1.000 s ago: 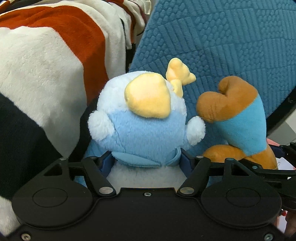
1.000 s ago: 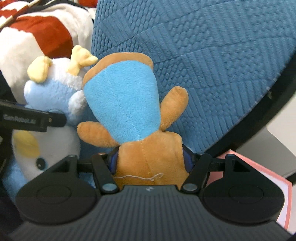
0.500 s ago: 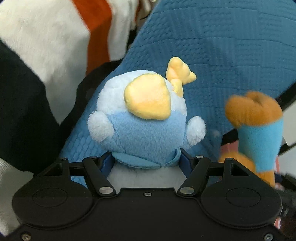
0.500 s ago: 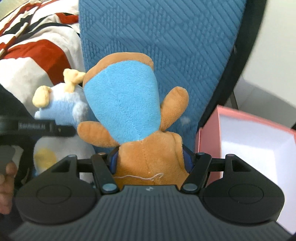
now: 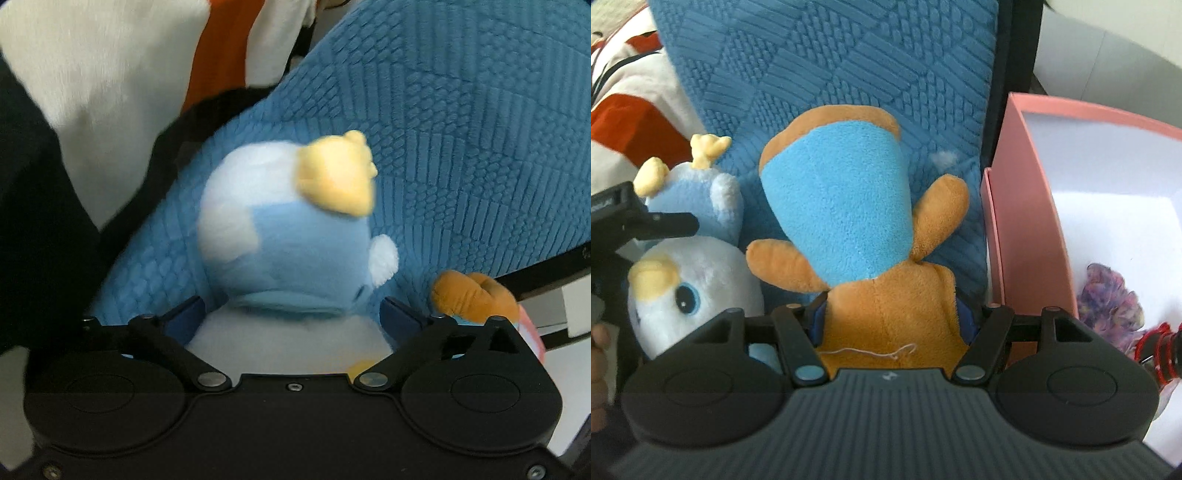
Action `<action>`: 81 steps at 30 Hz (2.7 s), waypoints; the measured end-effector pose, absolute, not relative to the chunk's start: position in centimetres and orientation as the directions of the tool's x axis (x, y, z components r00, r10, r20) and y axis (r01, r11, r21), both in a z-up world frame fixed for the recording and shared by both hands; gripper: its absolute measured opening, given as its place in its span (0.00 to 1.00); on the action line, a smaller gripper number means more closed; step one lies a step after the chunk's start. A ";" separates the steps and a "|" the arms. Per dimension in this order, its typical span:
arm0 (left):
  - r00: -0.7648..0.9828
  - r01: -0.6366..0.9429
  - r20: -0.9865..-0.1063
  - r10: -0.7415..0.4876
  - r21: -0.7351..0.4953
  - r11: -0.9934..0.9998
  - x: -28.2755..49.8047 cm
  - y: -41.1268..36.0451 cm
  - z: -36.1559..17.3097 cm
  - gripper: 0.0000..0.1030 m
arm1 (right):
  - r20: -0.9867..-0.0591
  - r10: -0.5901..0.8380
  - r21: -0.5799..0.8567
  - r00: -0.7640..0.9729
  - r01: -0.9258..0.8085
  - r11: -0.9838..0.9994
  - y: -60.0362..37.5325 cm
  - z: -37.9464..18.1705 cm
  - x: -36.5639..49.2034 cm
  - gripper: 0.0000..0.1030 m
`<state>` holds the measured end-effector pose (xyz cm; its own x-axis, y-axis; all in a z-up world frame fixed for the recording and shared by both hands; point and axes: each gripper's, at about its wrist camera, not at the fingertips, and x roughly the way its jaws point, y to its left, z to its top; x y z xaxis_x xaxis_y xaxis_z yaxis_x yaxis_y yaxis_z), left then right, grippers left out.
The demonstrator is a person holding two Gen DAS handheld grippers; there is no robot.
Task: Organize objects
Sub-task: 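Lift penguin plush with left tool while right tool lifts teddy bear, then carry penguin in left tool while right tool carries teddy bear over box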
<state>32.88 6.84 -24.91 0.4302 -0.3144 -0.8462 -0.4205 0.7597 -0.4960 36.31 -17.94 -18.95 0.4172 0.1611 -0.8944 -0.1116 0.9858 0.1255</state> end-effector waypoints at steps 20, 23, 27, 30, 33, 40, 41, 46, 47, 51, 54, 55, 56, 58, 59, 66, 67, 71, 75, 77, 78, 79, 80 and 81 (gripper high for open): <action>0.376 -0.426 -0.874 -0.307 -0.458 0.780 34.2 4.2 -26.2 1.00 | -0.873 0.135 0.035 0.469 -0.216 0.976 -15.9 -22.1 35.6 0.79; 0.377 -0.430 -0.879 -0.292 -0.445 0.786 34.3 3.7 -26.3 1.00 | -0.868 0.114 0.003 0.484 -0.224 0.975 -15.4 -22.2 35.4 0.79; 0.375 -0.429 -0.883 -0.282 -0.435 0.792 34.3 3.3 -26.2 1.00 | -0.866 0.104 -0.012 0.489 -0.229 0.973 -15.3 -22.0 35.2 0.67; 0.371 -0.428 -0.881 -0.294 -0.443 0.788 34.4 3.3 -26.4 0.99 | -0.863 0.090 -0.024 0.497 -0.218 0.976 -15.5 -21.2 35.3 0.64; 0.384 -0.422 -0.875 -0.296 -0.451 0.786 34.3 3.4 -26.0 0.95 | -0.862 0.088 -0.011 0.500 -0.192 0.981 -16.1 -20.5 35.5 0.64; 0.422 -0.382 -0.845 -0.328 -0.494 0.781 32.6 3.6 -24.8 0.85 | -0.855 0.102 0.023 0.509 -0.159 0.987 -17.8 -17.8 35.1 0.64; 0.430 -0.373 -0.837 -0.339 -0.507 0.777 32.2 3.6 -24.4 0.85 | -0.858 0.109 0.035 0.502 -0.155 0.987 -18.0 -17.3 34.8 0.64; 0.448 -0.348 -0.828 -0.337 -0.509 0.787 29.7 3.2 -22.9 0.85 | -0.870 0.158 0.082 0.467 -0.177 0.981 -18.5 -15.1 32.5 0.64; 0.441 -0.348 -0.834 -0.333 -0.501 0.793 29.4 3.0 -22.8 0.85 | -0.872 0.162 0.088 0.462 -0.178 0.980 -18.7 -14.7 32.1 0.64; 0.420 -0.331 -0.836 -0.353 -0.503 0.798 28.0 2.1 -21.8 0.85 | -0.872 0.191 0.119 0.450 -0.182 0.976 -19.2 -13.1 30.5 0.64; 0.416 -0.331 -0.840 -0.350 -0.498 0.802 26.8 1.4 -20.9 0.85 | -0.869 0.193 0.117 0.456 -0.190 0.975 -19.8 -11.7 29.7 0.64; 0.416 -0.326 -0.840 -0.348 -0.495 0.805 26.5 1.1 -20.5 0.85 | -0.866 0.197 0.120 0.460 -0.191 0.974 -20.1 -11.2 29.4 0.64; 0.416 -0.316 -0.840 -0.347 -0.492 0.811 25.9 0.7 -19.9 0.85 | -0.864 0.203 0.123 0.461 -0.197 0.973 -20.4 -10.8 29.1 0.64; 0.412 -0.300 -0.840 -0.352 -0.490 0.818 25.2 -0.1 -18.8 0.85 | -0.862 0.209 0.123 0.461 -0.209 0.970 -20.8 -9.6 28.4 0.64; 0.410 -0.293 -0.840 -0.355 -0.490 0.821 25.1 -0.4 -18.4 0.85 | -0.859 0.210 0.122 0.467 -0.211 0.970 -21.1 -9.1 28.2 0.64; 0.410 -0.220 -0.833 -0.372 -0.487 0.845 24.7 -2.7 -13.5 0.85 | -0.839 0.224 0.149 0.495 -0.187 0.971 -23.6 -5.0 27.4 0.64; 0.413 -0.209 -0.830 -0.374 -0.486 0.849 24.8 -3.1 -12.9 0.85 | -0.836 0.225 0.153 0.500 -0.181 0.972 -24.0 -4.5 27.6 0.64; 0.426 -0.152 -0.820 -0.383 -0.482 0.863 25.2 -4.9 -10.1 0.85 | -0.826 0.219 0.158 0.519 -0.161 0.974 -25.7 -2.3 27.5 0.65; 0.431 -0.101 -0.809 -0.400 -0.483 0.870 25.9 -7.1 -7.7 0.85 | -0.815 0.219 0.177 0.536 -0.131 0.976 -27.9 -0.3 27.5 0.65; 0.434 -0.076 -0.801 -0.411 -0.487 0.870 26.1 -8.3 -6.6 0.85 | -0.807 0.223 0.191 0.547 -0.115 0.975 -29.3 0.7 27.4 0.65; 0.435 -0.060 -0.795 -0.421 -0.493 0.868 26.2 -9.0 -6.0 0.85 | -0.801 0.224 0.196 0.555 -0.110 0.974 -30.0 1.2 27.3 0.65; 0.436 -0.048 -0.792 -0.427 -0.495 0.868 26.3 -9.6 -5.6 0.85 | -0.794 0.224 0.199 0.565 -0.106 0.974 -30.8 1.7 27.1 0.65; 0.436 -0.038 -0.790 -0.431 -0.494 0.869 26.5 -10.3 -5.0 0.85 | -0.789 0.221 0.201 0.574 -0.099 0.975 -31.6 2.2 27.0 0.65; 0.436 -0.028 -0.789 -0.433 -0.493 0.870 26.6 -11.1 -4.5 0.85 | -0.782 0.219 0.205 0.583 -0.091 0.974 -32.4 2.7 26.8 0.65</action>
<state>26.65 -11.07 -4.52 0.4359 -0.4332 -0.7889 -0.0276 0.8697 -0.4928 26.81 -32.41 2.67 0.5831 0.2194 -0.7822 -0.0914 0.9745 0.2052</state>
